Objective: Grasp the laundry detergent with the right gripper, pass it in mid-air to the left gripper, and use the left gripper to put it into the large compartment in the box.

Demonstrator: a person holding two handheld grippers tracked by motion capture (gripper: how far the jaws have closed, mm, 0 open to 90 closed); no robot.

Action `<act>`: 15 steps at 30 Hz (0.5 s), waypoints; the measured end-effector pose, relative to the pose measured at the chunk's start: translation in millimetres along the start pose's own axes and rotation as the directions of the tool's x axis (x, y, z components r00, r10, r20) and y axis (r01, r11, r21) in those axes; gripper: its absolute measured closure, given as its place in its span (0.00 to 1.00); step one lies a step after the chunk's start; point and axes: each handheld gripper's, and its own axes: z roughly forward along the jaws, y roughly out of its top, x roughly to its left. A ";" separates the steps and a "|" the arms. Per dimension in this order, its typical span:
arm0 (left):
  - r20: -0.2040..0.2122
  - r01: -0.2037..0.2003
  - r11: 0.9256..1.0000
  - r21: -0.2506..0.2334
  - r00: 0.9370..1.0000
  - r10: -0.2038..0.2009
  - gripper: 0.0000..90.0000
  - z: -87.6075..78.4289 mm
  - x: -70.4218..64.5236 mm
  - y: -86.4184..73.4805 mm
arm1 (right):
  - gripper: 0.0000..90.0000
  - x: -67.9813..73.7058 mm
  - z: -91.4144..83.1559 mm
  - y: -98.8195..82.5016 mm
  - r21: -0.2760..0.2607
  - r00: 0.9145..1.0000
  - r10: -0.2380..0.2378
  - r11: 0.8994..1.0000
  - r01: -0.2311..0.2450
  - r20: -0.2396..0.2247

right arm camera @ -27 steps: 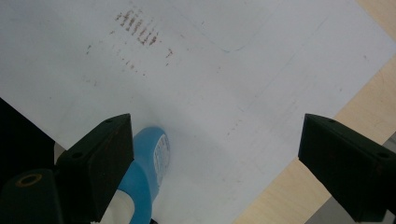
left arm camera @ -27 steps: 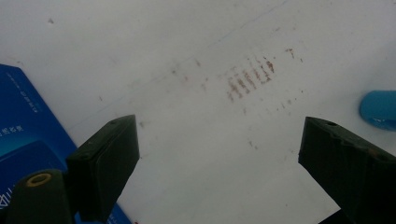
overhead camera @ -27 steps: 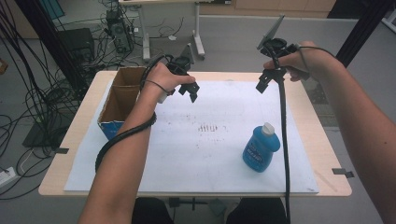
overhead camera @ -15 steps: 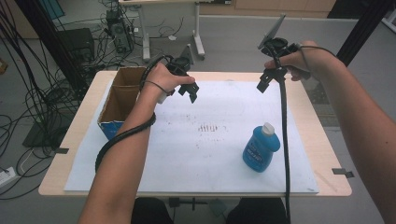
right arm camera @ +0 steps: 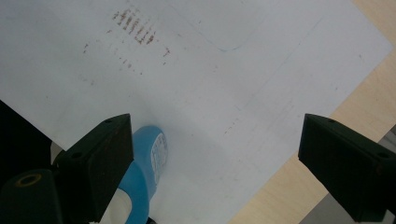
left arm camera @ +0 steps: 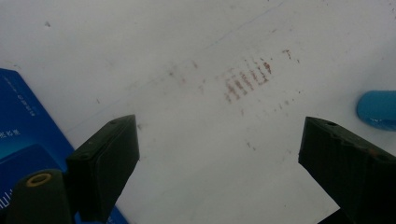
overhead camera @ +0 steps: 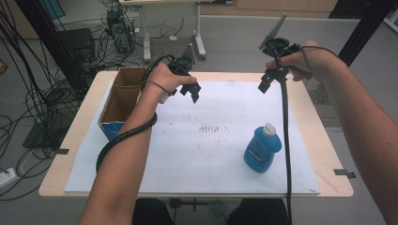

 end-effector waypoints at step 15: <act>0.002 0.001 1.000 0.001 1.000 -0.001 0.14 2.2 -0.7 -0.8 | 0.11 -6.1 0.4 -4.7 0.004 1.000 0.016 1.000 -0.016 -0.001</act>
